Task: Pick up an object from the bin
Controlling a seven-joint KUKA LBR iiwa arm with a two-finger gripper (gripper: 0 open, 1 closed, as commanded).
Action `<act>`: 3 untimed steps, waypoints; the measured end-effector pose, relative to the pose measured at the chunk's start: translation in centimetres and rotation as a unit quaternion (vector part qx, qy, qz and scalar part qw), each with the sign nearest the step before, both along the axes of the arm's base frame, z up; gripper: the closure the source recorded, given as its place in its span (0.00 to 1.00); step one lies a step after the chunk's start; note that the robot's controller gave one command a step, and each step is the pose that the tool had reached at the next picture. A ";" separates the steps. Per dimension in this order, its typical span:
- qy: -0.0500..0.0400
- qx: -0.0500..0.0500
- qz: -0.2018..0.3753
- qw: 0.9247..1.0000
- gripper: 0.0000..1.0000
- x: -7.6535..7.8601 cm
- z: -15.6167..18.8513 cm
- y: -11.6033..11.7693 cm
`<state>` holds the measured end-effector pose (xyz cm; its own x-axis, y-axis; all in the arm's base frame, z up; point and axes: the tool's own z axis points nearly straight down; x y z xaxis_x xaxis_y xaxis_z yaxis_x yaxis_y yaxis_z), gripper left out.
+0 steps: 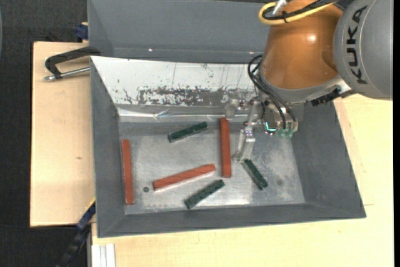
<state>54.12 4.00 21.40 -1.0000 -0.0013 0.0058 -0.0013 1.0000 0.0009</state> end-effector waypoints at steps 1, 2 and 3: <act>-0.004 0.000 -0.001 1.000 0.00 0.2 0.5 0.0; -0.007 0.000 0.021 1.000 0.00 -1.9 -4.9 0.2; -0.005 0.000 0.129 0.992 0.00 -2.9 -10.3 0.1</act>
Offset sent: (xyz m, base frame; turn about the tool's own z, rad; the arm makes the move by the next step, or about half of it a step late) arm -0.0503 0.0063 -0.1251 -0.1015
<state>51.26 4.11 11.08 -0.9664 -0.2570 -0.0033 -0.2570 0.9664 0.0004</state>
